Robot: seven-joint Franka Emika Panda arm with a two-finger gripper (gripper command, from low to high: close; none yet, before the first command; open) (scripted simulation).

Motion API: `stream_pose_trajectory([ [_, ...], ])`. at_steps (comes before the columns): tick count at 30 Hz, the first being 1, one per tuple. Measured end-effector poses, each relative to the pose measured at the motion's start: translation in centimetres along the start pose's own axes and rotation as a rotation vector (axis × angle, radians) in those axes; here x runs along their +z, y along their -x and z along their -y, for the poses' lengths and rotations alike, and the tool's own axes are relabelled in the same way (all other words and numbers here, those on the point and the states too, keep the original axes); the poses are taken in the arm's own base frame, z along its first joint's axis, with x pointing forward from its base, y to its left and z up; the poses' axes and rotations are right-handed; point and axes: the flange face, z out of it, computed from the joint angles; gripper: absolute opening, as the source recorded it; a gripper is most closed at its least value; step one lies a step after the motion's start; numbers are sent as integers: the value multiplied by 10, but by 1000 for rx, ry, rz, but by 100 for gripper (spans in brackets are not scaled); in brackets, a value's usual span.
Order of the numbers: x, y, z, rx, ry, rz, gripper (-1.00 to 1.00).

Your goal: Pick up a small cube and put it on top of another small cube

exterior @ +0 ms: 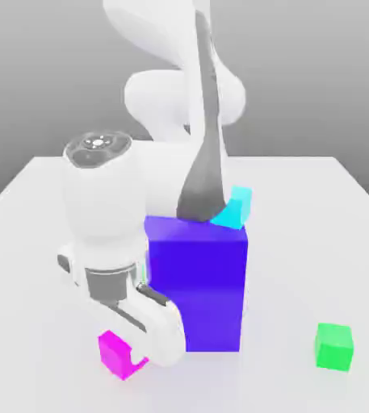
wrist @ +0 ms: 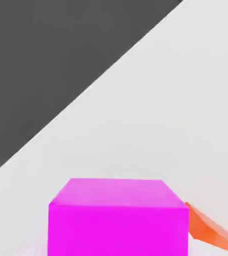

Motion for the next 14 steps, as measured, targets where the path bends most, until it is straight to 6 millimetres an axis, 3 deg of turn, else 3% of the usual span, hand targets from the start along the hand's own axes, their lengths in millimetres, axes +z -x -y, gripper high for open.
stream_pose_trajectory([
  [6, -7, 160, 1, -474, 9, -11, -100],
  [9, 21, 238, -6, -717, 16, -24, -100],
  [10, 35, 250, -8, -756, 17, -25, -100],
  [11, 43, 257, -10, -776, 17, -25, 100],
  [14, 43, 257, -10, -776, 17, -25, 100],
])
